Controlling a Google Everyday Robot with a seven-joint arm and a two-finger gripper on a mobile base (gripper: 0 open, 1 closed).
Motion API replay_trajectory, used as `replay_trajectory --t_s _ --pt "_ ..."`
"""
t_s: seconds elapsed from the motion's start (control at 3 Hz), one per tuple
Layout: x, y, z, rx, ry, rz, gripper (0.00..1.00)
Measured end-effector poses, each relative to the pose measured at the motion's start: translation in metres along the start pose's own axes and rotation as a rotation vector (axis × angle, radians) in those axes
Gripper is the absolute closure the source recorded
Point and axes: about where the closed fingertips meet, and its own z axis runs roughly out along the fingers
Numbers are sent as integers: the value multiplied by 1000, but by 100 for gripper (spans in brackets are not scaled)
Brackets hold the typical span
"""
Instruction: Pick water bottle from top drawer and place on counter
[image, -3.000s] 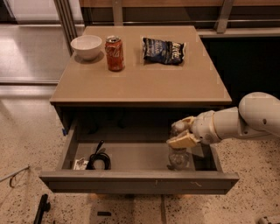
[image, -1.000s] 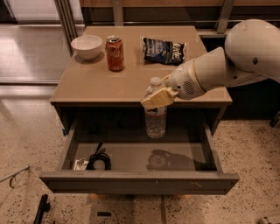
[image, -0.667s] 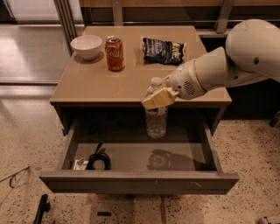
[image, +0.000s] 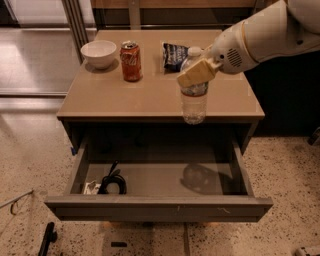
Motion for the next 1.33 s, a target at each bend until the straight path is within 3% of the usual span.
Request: replay_trajectory --t_s 0.67,1.33 --pt "-13 -5 -10 21 -21 -13 100" --pt "-20 -51 -3 101 -74 -11 100"
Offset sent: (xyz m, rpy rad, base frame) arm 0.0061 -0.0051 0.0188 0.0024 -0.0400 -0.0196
